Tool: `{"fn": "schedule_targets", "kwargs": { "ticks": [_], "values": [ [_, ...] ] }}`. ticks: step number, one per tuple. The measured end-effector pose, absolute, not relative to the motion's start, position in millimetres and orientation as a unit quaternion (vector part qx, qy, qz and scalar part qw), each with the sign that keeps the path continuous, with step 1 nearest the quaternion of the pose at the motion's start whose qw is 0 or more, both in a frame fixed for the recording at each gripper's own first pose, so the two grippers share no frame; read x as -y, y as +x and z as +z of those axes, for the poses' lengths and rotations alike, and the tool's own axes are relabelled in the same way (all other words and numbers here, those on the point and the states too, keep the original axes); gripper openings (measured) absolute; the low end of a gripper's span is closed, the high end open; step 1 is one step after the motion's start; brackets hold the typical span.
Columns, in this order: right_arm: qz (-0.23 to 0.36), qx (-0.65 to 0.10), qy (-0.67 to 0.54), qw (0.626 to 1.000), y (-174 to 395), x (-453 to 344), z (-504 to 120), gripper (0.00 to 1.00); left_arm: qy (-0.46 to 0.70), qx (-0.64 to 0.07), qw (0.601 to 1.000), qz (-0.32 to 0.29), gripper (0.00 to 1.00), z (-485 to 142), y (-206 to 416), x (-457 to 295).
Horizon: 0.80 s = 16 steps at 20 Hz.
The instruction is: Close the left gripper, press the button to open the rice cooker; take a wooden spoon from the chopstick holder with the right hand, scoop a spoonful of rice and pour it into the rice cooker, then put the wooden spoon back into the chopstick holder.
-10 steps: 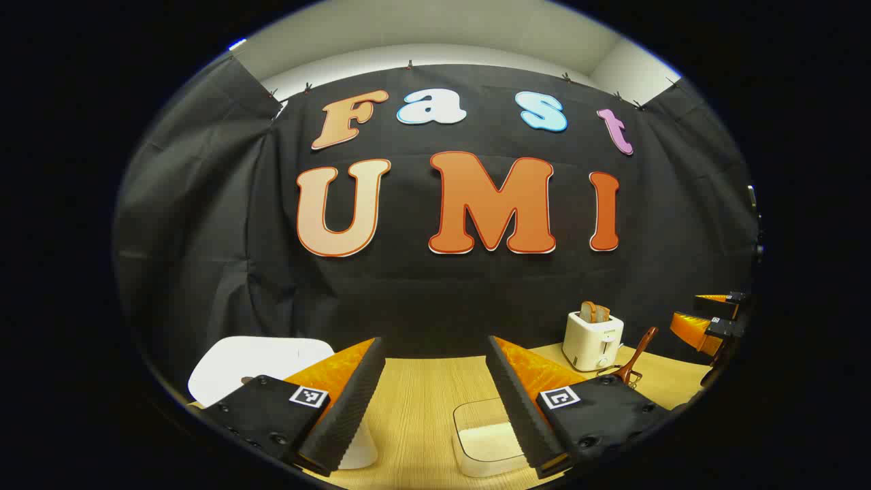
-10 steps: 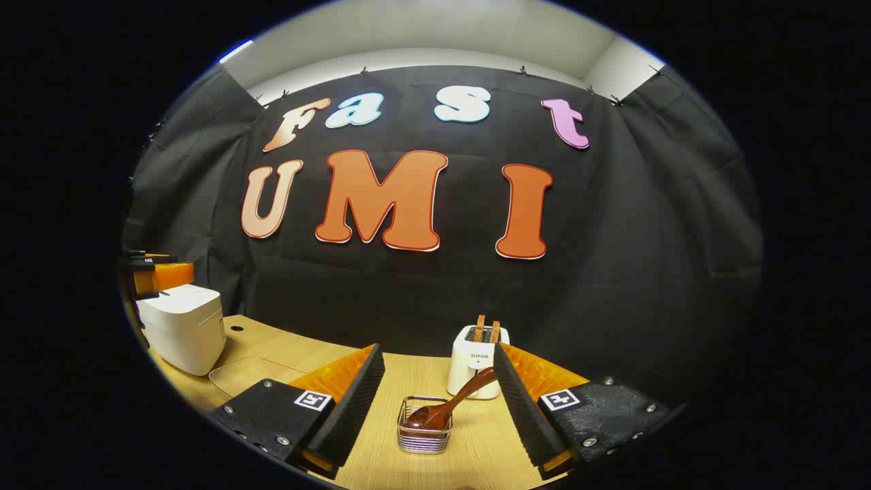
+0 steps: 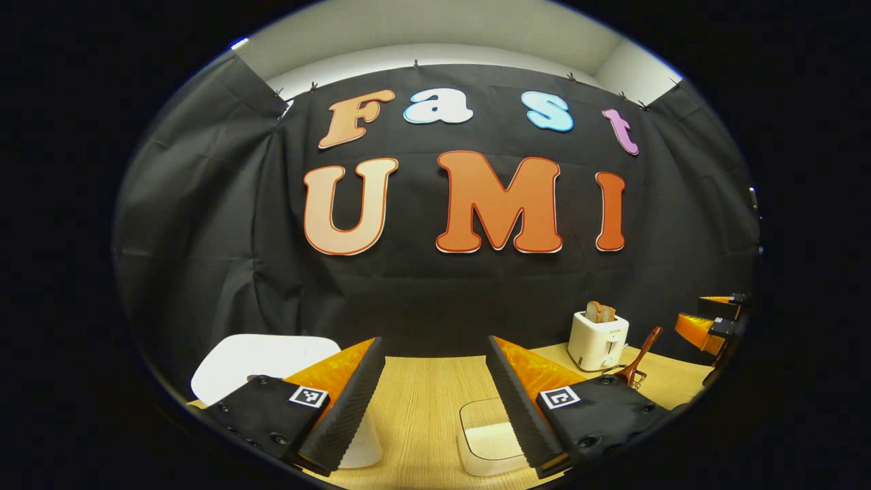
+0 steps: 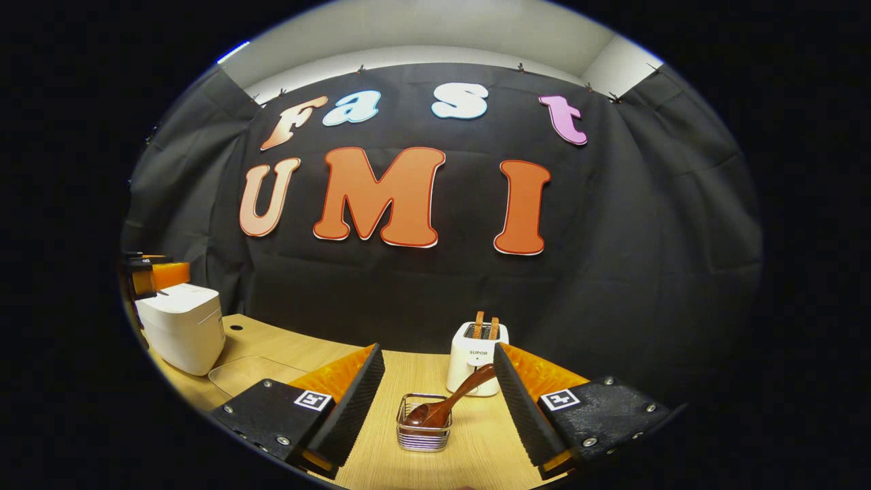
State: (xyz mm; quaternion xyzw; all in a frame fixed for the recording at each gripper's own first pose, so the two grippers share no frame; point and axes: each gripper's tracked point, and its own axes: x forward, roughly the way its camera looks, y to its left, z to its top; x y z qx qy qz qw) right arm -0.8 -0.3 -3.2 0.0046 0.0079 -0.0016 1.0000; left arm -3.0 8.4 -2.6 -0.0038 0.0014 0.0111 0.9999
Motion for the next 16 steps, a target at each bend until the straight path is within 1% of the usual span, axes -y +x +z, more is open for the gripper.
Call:
{"fn": "schedule_targets", "kwargs": {
  "ticks": [16],
  "values": [
    [-0.005,-0.015,0.014,1.0,0.9,4.0,-5.0,0.95,0.002,-0.002,1.0,0.022,0.98,-2.3,-3.9,-16.3]
  ]
}}
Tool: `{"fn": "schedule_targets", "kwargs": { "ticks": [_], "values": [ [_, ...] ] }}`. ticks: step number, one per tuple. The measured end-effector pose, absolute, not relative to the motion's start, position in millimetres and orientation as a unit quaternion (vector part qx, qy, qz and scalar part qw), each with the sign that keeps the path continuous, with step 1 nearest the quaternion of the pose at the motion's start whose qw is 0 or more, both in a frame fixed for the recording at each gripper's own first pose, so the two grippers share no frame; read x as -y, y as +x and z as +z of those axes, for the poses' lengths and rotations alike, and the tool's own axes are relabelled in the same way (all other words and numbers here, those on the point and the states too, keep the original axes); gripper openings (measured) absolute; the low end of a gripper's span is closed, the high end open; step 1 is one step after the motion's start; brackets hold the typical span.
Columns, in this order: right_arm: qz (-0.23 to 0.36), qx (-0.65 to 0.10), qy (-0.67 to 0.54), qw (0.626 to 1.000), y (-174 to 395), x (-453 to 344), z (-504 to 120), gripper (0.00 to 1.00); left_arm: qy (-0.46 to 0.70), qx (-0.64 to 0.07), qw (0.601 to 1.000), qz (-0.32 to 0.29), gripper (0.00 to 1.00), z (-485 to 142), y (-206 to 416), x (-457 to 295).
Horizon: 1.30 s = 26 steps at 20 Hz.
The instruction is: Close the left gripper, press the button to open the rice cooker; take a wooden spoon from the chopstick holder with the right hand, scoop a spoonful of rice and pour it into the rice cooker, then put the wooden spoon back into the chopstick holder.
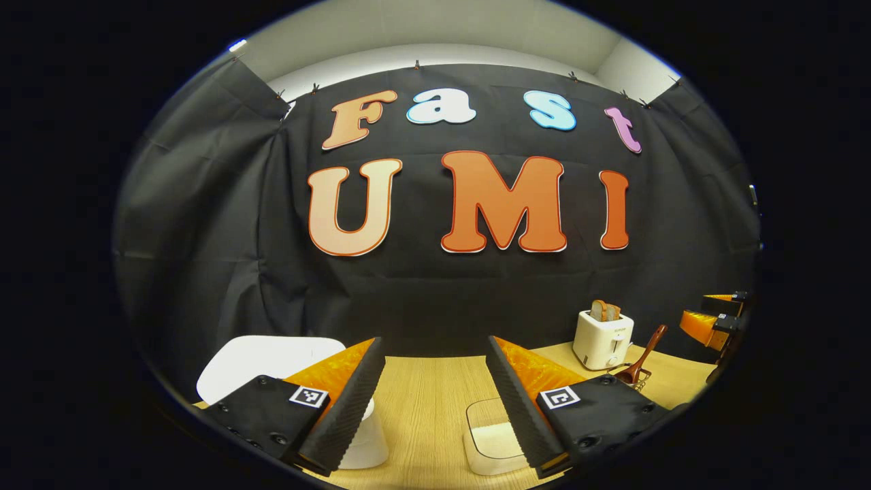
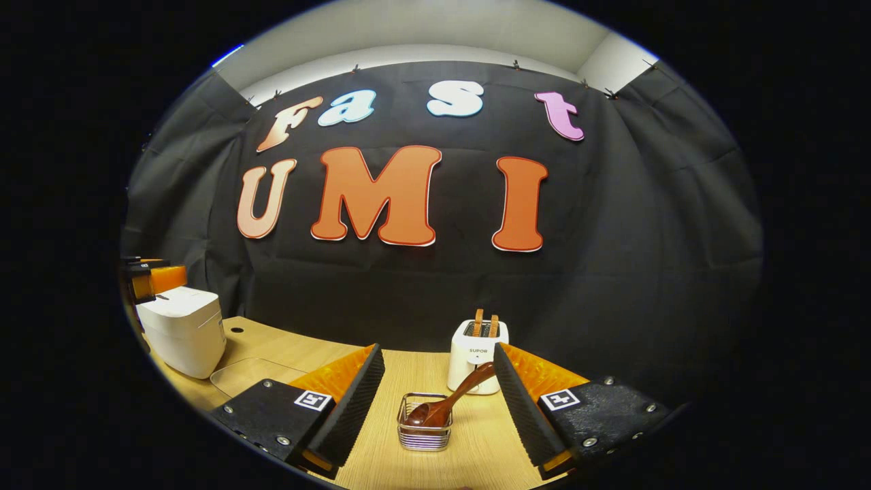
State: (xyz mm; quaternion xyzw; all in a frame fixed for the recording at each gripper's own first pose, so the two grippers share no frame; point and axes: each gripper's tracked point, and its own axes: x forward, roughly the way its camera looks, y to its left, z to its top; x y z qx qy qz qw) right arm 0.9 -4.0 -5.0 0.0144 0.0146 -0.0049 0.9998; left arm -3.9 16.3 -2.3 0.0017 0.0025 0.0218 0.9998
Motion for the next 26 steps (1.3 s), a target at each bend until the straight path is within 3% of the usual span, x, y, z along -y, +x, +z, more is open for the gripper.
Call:
{"fn": "schedule_targets", "kwargs": {
  "ticks": [9,12,15,16,18,25,26],
  "values": [
    [-0.009,-0.021,0.019,1.0,4,8,-8,0.96,0.0,-0.001,0.999,0.038,0.94,1,-1,-29],
    [-0.008,-0.024,0.024,0.999,5,7,-9,0.96,0.006,0.001,0.998,0.058,0.63,4,-1,-42],
    [-0.007,-0.026,0.025,0.999,6,8,-11,0.96,0.001,0.007,0.994,0.105,0.12,14,-2,-69],
    [-0.006,-0.026,0.025,0.999,6,8,-11,0.96,-0.003,0.005,0.994,0.111,0.07,14,1,-76],
    [-0.006,-0.028,0.025,0.999,7,9,-11,0.96,-0.011,-0.01,0.991,0.133,0.02,14,4,-99],
    [-0.014,-0.038,0.027,0.999,9,18,-18,0.96,-0.042,-0.121,0.976,0.176,0.07,-6,7,-165],
    [-0.014,-0.04,0.028,0.999,9,19,-20,0.96,-0.042,-0.136,0.973,0.183,0.04,-9,8,-175]
  ]
}}
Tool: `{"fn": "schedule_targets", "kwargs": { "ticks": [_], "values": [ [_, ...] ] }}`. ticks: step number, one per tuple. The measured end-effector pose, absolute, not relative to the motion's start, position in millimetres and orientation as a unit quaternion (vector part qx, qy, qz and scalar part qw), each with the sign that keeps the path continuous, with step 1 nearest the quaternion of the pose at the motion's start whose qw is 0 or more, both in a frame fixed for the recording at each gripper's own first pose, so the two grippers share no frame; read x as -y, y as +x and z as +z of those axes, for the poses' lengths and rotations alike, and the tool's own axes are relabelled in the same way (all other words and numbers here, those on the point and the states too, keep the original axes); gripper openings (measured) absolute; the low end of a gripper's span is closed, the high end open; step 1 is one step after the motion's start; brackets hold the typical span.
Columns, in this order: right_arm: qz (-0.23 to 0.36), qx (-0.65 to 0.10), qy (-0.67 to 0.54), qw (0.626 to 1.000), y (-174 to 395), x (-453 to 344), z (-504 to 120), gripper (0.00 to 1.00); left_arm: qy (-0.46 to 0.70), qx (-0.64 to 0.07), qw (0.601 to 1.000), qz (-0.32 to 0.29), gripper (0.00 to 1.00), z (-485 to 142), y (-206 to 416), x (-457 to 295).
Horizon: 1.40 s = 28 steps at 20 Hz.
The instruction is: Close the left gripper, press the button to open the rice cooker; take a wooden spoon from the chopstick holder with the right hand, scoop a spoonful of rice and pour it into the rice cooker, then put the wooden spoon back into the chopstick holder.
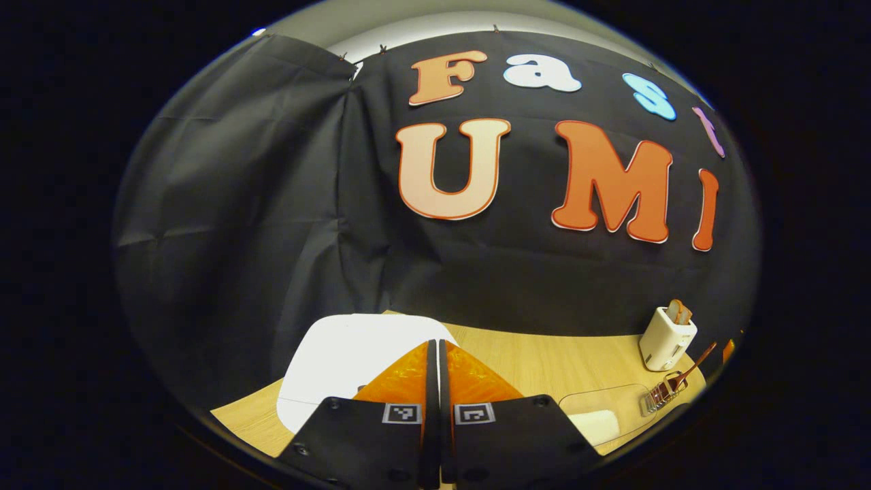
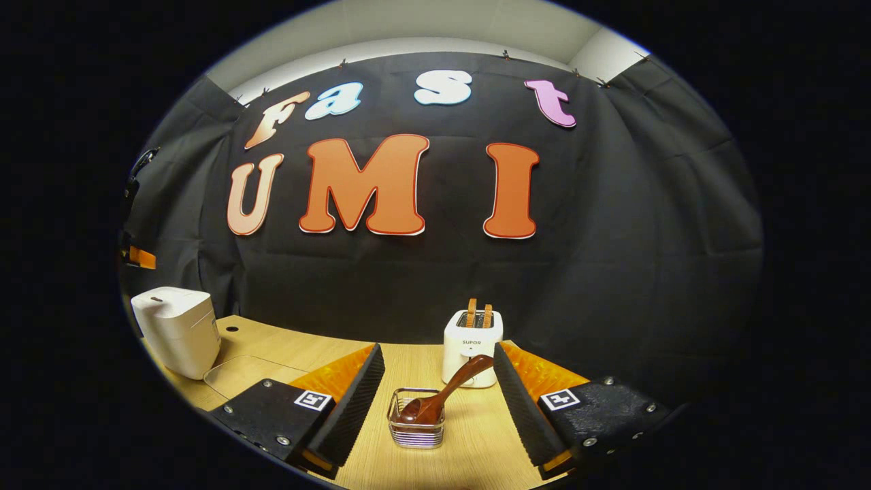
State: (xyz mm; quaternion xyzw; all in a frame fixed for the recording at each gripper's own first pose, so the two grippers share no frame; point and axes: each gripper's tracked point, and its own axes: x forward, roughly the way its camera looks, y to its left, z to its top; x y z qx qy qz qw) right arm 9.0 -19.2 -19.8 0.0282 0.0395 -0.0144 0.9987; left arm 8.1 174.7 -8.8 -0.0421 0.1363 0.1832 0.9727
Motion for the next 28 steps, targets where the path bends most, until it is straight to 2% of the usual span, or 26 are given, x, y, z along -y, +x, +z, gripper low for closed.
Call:
{"fn": "schedule_targets", "kwargs": {
  "ticks": [2,9,16,19,25,28],
  "values": [
    [-0.016,-0.045,0.031,0.998,11,22,-24,0.96,-0.042,-0.163,0.967,0.192,0.06,-13,11,-193],
    [-0.022,-0.067,0.035,0.997,15,27,-43,0.96,-0.059,-0.243,0.95,0.188,0.04,-33,12,-214],
    [-0.02,-0.062,0.037,0.997,9,30,-42,0.96,-0.081,-0.338,0.92,0.183,0.04,-95,3,-216],
    [-0.024,-0.065,0.04,0.997,5,34,-45,0.96,-0.085,-0.332,0.921,0.188,0.06,-100,5,-219],
    [-0.027,-0.066,0.056,0.996,-1,40,-51,0.96,-0.081,-0.322,0.923,0.195,0.04,-97,3,-221],
    [-0.035,-0.068,0.06,0.995,1,48,-51,0.96,-0.077,-0.294,0.931,0.203,0.07,-81,4,-220]
  ]
}}
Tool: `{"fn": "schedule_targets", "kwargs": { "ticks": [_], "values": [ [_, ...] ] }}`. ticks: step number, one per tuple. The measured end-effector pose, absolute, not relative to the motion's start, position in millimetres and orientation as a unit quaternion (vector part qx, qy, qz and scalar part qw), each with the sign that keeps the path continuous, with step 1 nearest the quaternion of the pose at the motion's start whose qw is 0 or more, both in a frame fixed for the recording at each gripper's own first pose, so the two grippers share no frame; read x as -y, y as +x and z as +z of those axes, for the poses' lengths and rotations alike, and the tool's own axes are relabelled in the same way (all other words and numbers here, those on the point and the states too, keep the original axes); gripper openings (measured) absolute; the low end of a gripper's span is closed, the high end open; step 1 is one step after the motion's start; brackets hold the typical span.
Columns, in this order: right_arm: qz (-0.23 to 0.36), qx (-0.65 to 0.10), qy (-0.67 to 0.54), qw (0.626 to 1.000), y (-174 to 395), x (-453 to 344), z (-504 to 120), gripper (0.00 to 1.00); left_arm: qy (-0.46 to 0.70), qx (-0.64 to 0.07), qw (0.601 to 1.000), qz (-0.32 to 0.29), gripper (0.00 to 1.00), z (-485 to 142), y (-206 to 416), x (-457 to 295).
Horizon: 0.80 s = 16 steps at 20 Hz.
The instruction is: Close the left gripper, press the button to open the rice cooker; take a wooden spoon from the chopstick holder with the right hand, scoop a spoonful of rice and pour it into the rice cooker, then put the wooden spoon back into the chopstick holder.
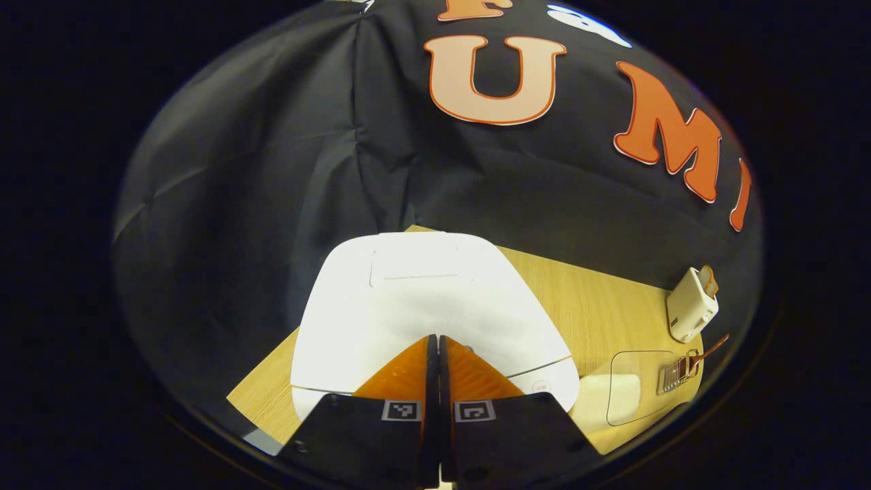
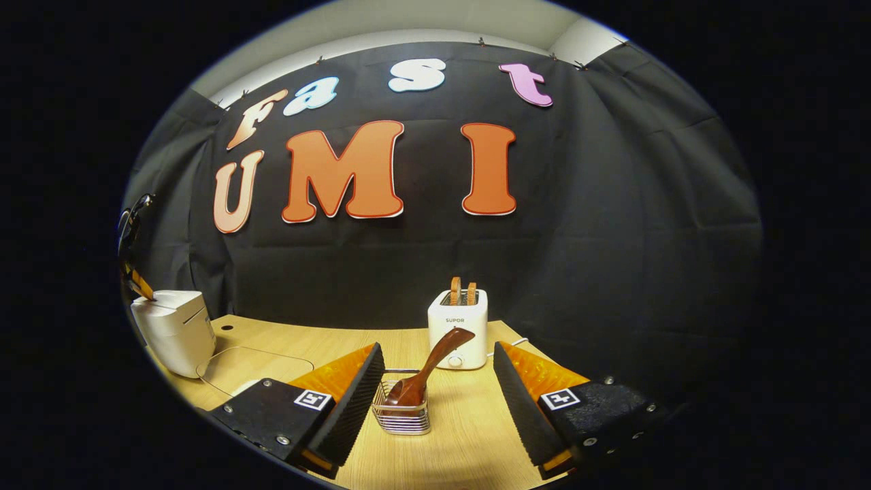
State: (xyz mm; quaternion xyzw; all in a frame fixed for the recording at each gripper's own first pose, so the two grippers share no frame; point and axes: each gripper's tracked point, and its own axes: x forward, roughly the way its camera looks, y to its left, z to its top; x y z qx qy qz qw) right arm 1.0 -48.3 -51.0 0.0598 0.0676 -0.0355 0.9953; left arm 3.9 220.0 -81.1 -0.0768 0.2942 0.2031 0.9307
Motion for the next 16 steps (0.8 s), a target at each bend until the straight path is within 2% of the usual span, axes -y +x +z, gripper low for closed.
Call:
{"fn": "schedule_targets", "kwargs": {
  "ticks": [5,8,11,12,13,16],
  "values": [
    [-0.038,-0.092,0.084,0.991,11,51,-70,0.94,-0.052,-0.21,0.95,0.226,0.04,-36,5,-225],
    [-0.045,-0.111,0.097,0.988,17,54,-85,0.93,0.001,-0.143,0.962,0.23,0.04,-3,6,-222],
    [-0.037,-0.137,0.129,0.981,23,49,-101,0.92,0.018,-0.136,0.966,0.221,0.04,0,-5,-208],
    [-0.031,-0.143,0.142,0.979,25,46,-104,0.96,0.025,-0.131,0.967,0.217,0.04,-2,-6,-206],
    [-0.026,-0.145,0.154,0.977,28,43,-105,0.92,0.031,-0.127,0.969,0.211,0.04,-2,-2,-202],
    [-0.023,-0.151,0.169,0.974,39,40,-109,0.89,0.04,-0.134,0.973,0.186,0.04,-16,-8,-186]
  ]
}}
